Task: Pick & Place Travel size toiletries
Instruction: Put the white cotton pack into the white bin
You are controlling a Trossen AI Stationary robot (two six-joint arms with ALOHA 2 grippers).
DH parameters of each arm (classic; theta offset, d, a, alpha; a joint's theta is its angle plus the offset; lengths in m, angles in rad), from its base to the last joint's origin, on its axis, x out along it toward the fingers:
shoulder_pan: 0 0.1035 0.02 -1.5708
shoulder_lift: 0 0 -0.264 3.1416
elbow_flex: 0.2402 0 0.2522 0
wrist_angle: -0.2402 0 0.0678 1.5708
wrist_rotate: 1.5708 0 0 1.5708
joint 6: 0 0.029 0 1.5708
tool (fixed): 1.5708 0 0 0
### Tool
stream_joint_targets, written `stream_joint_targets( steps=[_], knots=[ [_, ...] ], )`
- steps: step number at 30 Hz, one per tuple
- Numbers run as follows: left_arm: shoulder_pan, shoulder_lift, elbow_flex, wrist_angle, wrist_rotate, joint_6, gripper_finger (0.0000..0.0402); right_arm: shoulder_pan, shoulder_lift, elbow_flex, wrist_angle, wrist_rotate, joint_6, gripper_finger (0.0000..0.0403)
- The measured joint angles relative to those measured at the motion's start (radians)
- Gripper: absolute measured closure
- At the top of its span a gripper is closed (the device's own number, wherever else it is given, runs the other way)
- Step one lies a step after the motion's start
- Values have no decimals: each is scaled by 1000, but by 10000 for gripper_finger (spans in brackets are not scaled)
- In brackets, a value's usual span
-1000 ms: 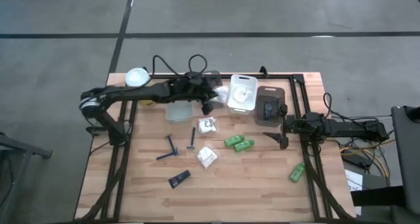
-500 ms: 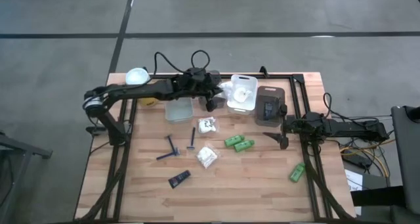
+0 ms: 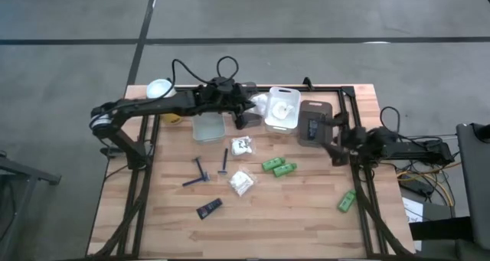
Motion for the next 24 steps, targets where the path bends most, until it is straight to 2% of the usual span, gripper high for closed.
stream_joint_targets(
  steps=[5,9,11,17,18,21,24],
  knots=[
    [0,-15,0,-21,5,-1,391,0,2,1,185,0,88,42],
    [0,-15,0,-20,5,-20,390,0,3,1,220,23,156,47],
    [0,-15,0,-20,5,-22,391,0,23,1,217,114,245,51],
    [0,-15,0,-20,4,-39,391,0,197,36,195,545,689,66],
    [0,-15,0,-20,4,-37,391,0,235,47,193,579,760,69],
    [0,-15,0,-20,3,-34,391,0,332,83,190,591,985,77],
    [0,-15,0,-21,1,-23,392,-13,442,131,191,693,1059,84]
  ],
)
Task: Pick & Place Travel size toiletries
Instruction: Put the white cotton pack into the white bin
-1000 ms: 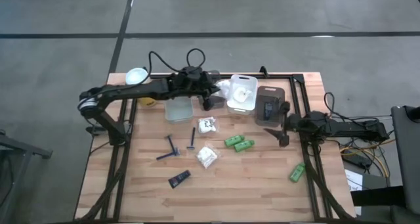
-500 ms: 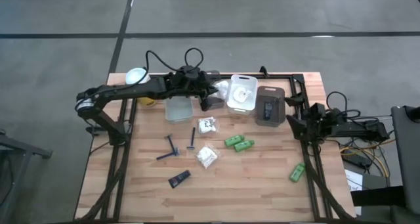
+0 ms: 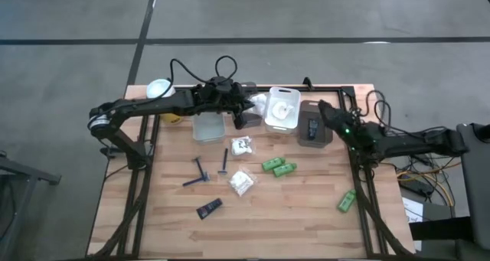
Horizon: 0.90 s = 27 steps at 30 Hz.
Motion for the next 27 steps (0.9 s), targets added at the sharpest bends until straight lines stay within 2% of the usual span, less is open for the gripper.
stream_joint_targets(
  steps=[2,7,9,13,16,21,27],
  knots=[
    [0,0,0,0,-6,1,391,-12,79,46,-13,-33,-29,88],
    [0,0,0,-3,-6,8,390,-67,293,271,-131,-420,-290,98],
    [0,0,0,-10,-6,8,391,-83,374,388,-288,-490,-378,99],
    [0,-3,0,-19,-7,8,390,-107,495,620,-681,-487,-464,93],
    [0,-11,0,-18,-8,9,390,-122,591,749,-879,-484,-516,83],
    [0,-28,0,-16,-13,26,392,-138,721,886,-924,-495,-581,66],
    [0,-49,0,-24,-12,31,390,-161,828,985,-970,-575,-615,49]
  ],
)
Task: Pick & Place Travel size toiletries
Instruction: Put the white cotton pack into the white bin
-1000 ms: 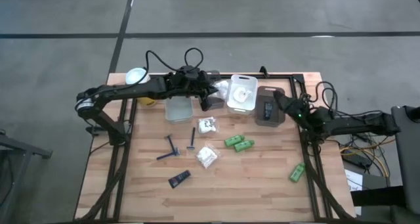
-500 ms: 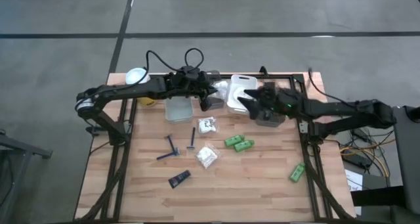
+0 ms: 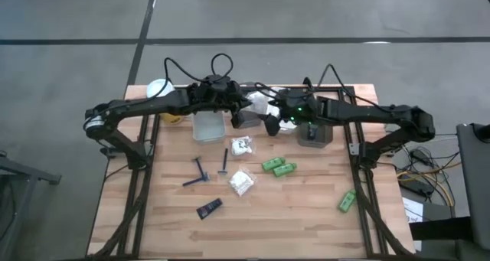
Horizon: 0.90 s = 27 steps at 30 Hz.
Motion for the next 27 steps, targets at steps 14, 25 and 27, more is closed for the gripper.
stream_joint_targets(
  steps=[14,25,27],
  knots=[
    [0,-8,0,22,44,-21,391,-94,2,-57,177,-166,33,103],
    [0,-8,0,34,63,-27,388,-100,52,-42,204,-254,35,218],
    [0,-8,0,34,64,-27,390,-106,41,-47,202,-253,33,243]
  ],
)
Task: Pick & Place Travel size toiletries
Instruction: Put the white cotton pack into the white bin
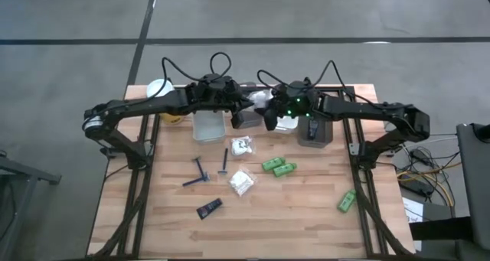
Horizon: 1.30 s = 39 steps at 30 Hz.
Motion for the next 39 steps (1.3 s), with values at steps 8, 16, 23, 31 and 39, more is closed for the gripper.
stream_joint_targets(
  steps=[8,16,23,31,39],
  knots=[
    [-1,0,0,0,1,0,383,-15,-12,0,-42,-1,0,337],
    [-1,0,0,-5,2,8,375,-15,-16,5,-74,-11,-19,376],
    [0,-5,0,-16,-6,31,327,-22,-22,11,-145,0,-32,363],
    [0,-15,0,-44,-12,32,253,-59,-76,11,-319,147,-44,368],
    [0,-15,0,-43,-12,29,232,-111,-119,11,-515,305,-50,367]
  ],
)
